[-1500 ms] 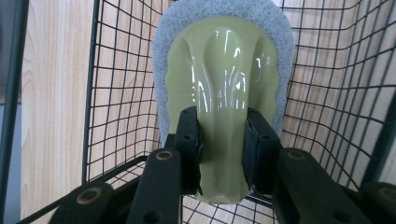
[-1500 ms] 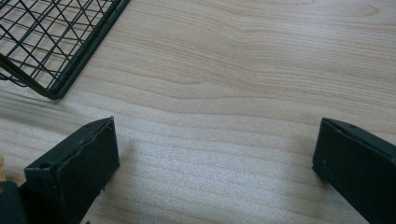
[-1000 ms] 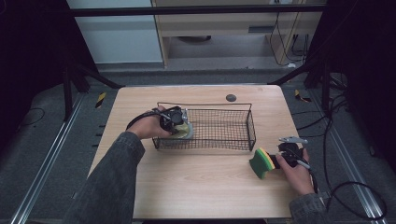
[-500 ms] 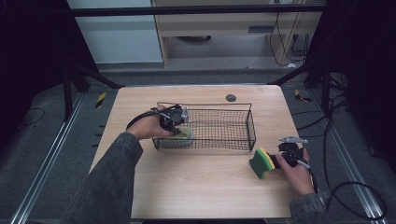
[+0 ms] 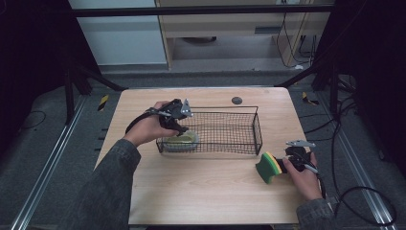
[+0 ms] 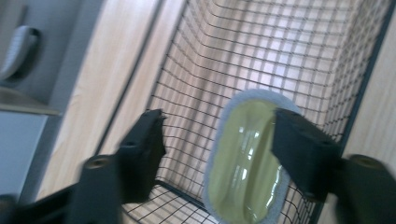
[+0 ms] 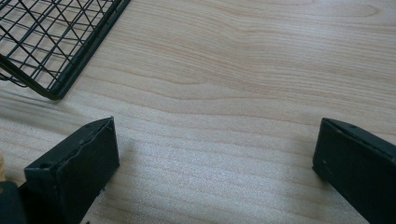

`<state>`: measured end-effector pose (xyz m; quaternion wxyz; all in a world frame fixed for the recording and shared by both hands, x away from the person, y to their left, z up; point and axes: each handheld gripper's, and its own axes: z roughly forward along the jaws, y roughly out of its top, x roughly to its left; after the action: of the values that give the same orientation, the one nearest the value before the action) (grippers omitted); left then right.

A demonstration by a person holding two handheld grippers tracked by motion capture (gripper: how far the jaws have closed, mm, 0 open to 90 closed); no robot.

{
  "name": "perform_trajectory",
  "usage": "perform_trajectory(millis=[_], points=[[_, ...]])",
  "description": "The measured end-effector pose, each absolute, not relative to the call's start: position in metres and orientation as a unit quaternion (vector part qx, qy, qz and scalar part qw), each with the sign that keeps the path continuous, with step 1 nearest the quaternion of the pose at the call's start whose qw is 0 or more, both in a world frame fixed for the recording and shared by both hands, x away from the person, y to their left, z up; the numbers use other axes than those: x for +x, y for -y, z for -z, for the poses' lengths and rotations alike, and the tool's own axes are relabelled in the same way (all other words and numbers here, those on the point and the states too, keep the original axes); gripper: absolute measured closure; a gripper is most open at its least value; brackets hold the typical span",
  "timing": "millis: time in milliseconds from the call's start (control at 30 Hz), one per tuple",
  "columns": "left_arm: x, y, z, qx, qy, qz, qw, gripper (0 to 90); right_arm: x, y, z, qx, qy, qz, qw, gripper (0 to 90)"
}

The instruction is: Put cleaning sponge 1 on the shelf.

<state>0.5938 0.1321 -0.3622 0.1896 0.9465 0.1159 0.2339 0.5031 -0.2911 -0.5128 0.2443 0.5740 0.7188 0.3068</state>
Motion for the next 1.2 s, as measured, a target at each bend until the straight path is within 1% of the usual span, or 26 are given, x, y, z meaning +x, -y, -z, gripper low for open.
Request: perform_trajectory(millis=[33,67,133,200,267,467,500,600,700,733,833,900,933,1033,1133,1167,1200], points=[[0.593,-0.135,0.361,0.944,-0.128,-0.237,0.192,25.4,0.503,0.291,0.513,0.574,-0.719,-0.307,0.244,0.6],[0.591,-0.137,0.36,0.941,-0.138,-0.24,0.197,22.1,0.503,0.291,0.513,0.574,-0.719,-0.307,0.244,0.5],[0.586,-0.146,0.356,0.929,-0.168,-0.243,0.222,16.1,0.503,0.291,0.513,0.574,-0.718,-0.307,0.244,0.5],[0.579,-0.154,0.355,0.918,-0.191,-0.248,0.242,12.8,0.503,0.291,0.513,0.574,-0.719,-0.307,0.244,0.5],[0.568,-0.167,0.352,0.902,-0.216,-0.267,0.261,11.7,0.503,0.291,0.513,0.574,-0.718,-0.307,0.244,0.5],[0.542,-0.204,0.361,0.861,-0.299,-0.269,0.311,7.8,0.503,0.291,0.513,0.574,-0.718,-0.307,0.244,0.5],[0.538,-0.21,0.364,0.856,-0.305,-0.272,0.318,7.6,0.503,0.291,0.513,0.575,-0.718,-0.307,0.244,0.5],[0.523,-0.231,0.378,0.836,-0.334,-0.259,0.351,5.9,0.503,0.291,0.513,0.574,-0.718,-0.307,0.244,0.5],[0.513,-0.247,0.394,0.819,-0.361,-0.269,0.356,5.3,0.504,0.291,0.513,0.576,-0.718,-0.308,0.242,0.5],[0.508,-0.253,0.402,0.811,-0.374,-0.265,0.364,5.3,0.504,0.291,0.513,0.574,-0.718,-0.308,0.243,0.5],[0.501,-0.263,0.421,0.801,-0.394,-0.262,0.366,5.5,0.505,0.292,0.513,0.574,-0.719,-0.307,0.244,0.5],[0.499,-0.266,0.438,0.806,-0.404,-0.269,0.339,7.8,0.505,0.292,0.513,0.576,-0.717,-0.306,0.245,0.5],[0.5,-0.267,0.447,0.816,-0.406,-0.258,0.32,7.8,0.505,0.292,0.513,0.576,-0.717,-0.306,0.245,0.5],[0.502,-0.269,0.465,0.813,-0.426,-0.244,0.313,7.2,0.505,0.292,0.513,0.577,-0.717,-0.307,0.244,0.6],[0.504,-0.271,0.477,0.811,-0.439,-0.242,0.302,6.5,0.505,0.292,0.512,0.576,-0.718,-0.305,0.243,1.4],[0.505,-0.273,0.479,0.811,-0.442,-0.236,0.303,6.2,0.505,0.293,0.511,0.574,-0.721,-0.303,0.242,5.4],[0.506,-0.275,0.481,0.808,-0.447,-0.232,0.306,5.8,0.504,0.295,0.51,0.572,-0.721,-0.307,0.243,11.7]])
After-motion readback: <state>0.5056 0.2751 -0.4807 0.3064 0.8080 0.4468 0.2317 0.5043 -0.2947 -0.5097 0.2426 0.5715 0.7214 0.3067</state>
